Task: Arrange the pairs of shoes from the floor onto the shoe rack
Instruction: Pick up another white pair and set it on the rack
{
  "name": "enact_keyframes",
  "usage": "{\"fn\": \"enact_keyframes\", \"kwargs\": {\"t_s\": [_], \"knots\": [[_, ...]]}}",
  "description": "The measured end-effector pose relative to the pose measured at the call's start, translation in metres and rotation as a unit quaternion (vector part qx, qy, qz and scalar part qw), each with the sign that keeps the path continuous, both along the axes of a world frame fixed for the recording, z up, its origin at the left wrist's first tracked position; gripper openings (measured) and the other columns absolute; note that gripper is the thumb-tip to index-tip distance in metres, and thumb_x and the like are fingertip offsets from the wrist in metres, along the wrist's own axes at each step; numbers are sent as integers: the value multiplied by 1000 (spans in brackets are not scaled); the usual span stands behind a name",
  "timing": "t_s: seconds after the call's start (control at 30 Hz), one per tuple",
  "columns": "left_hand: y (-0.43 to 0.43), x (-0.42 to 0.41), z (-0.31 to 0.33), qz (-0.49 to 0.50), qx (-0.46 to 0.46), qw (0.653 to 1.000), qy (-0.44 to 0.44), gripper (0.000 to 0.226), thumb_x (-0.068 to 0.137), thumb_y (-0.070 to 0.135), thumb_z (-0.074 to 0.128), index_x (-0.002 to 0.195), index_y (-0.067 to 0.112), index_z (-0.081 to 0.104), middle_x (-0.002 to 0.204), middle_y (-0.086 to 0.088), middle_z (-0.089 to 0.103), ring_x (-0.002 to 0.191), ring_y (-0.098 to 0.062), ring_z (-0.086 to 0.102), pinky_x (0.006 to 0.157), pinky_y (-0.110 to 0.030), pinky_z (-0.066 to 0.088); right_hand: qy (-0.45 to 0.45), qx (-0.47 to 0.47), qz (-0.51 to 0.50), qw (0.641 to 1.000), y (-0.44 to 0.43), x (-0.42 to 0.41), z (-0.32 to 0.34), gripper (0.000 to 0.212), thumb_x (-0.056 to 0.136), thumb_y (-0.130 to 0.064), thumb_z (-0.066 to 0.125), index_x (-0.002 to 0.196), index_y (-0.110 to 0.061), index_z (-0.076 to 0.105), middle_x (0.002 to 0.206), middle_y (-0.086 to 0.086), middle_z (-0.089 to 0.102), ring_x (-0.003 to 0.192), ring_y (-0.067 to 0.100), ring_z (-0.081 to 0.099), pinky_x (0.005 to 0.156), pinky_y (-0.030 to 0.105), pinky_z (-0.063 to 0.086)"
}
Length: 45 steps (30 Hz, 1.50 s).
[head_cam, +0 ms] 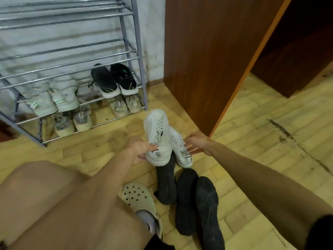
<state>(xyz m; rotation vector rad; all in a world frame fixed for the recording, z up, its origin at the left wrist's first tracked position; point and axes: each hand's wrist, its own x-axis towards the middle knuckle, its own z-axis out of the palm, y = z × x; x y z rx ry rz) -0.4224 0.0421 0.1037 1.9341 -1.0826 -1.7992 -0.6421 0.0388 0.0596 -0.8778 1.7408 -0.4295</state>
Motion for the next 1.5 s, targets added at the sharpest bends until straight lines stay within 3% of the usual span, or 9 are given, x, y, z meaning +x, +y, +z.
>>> {"fn": "enact_keyframes", "kwargs": {"t_s": [0.3, 0.47, 0.63, 0.9, 1.03, 1.17, 1.33, 1.43, 1.5], "knots": [[-26, -11, -11, 17, -39, 999, 21, 37, 80, 15, 76, 112, 1, 62, 105, -14, 68, 83, -24, 64, 61, -31, 54, 114, 68, 56, 990, -9, -3, -81, 46, 90, -28, 62, 123, 3, 54, 107, 12, 53, 92, 24, 54, 49, 24, 47], [-46, -3, -25, 4, -35, 999, -3, 13, 81, 12, 74, 85, 7, 63, 77, -4, 64, 66, -14, 60, 52, -24, 47, 204, 94, 75, 971, -27, -6, -113, 56, 90, -32, 57, 132, 2, 46, 117, 16, 56, 93, 25, 53, 69, 31, 45], [-67, 1, -38, -23, -25, 999, -30, 19, 78, 17, 77, 91, 8, 66, 89, -8, 69, 81, -22, 66, 67, -30, 53, 231, 117, 33, 965, -34, -5, -144, 70, 89, -35, 61, 144, -3, 33, 142, 17, 46, 126, 33, 49, 95, 38, 46], [-100, -7, -39, -16, -35, 999, 3, 24, 79, 20, 76, 99, 10, 67, 94, -6, 70, 88, -22, 67, 76, -32, 56, 272, 149, 62, 949, -29, -3, -183, 74, 88, -41, 60, 144, -4, 27, 142, 17, 31, 125, 35, 42, 90, 37, 46], [-102, -5, -40, 3, -37, 999, -4, 25, 78, 21, 77, 97, 10, 66, 98, -8, 71, 91, -24, 67, 78, -34, 56, 212, 179, -36, 960, -31, -7, -182, 76, 83, -26, 69, 142, -5, 26, 142, 21, 32, 112, 35, 55, 77, 37, 56], [-96, -2, -37, 33, -17, 999, 4, 24, 79, 21, 76, 95, 13, 60, 107, -10, 69, 91, -23, 66, 66, -31, 54, 133, 183, -47, 973, -35, -13, -168, 56, 76, -14, 77, 121, 7, 53, 103, 23, 62, 73, 29, 62, 60, 36, 58], [-89, 0, -18, 87, -20, 995, 33, 30, 85, 19, 71, 110, 8, 59, 109, -9, 66, 93, -22, 62, 72, -31, 53, 8, 147, -106, 983, -35, -11, -129, 34, 73, 0, 80, 101, 6, 60, 115, 18, 58, 97, 31, 60, 57, 35, 59], [-82, 3, -8, 122, -36, 991, 46, 37, 84, 18, 72, 117, 6, 59, 104, -8, 68, 78, -16, 62, 58, -26, 51, 31, 112, -112, 987, -38, -12, -105, 38, 75, 2, 76, 109, 10, 61, 119, 20, 60, 104, 35, 61, 67, 41, 60], [-72, 4, -1, 137, -39, 988, 61, 38, 88, 17, 67, 122, 4, 57, 98, -8, 66, 78, -16, 60, 68, -27, 51, 60, 84, -108, 989, -40, -13, -90, 36, 75, 3, 74, 109, 11, 64, 116, 21, 63, 99, 35, 63, 78, 45, 59]]}}
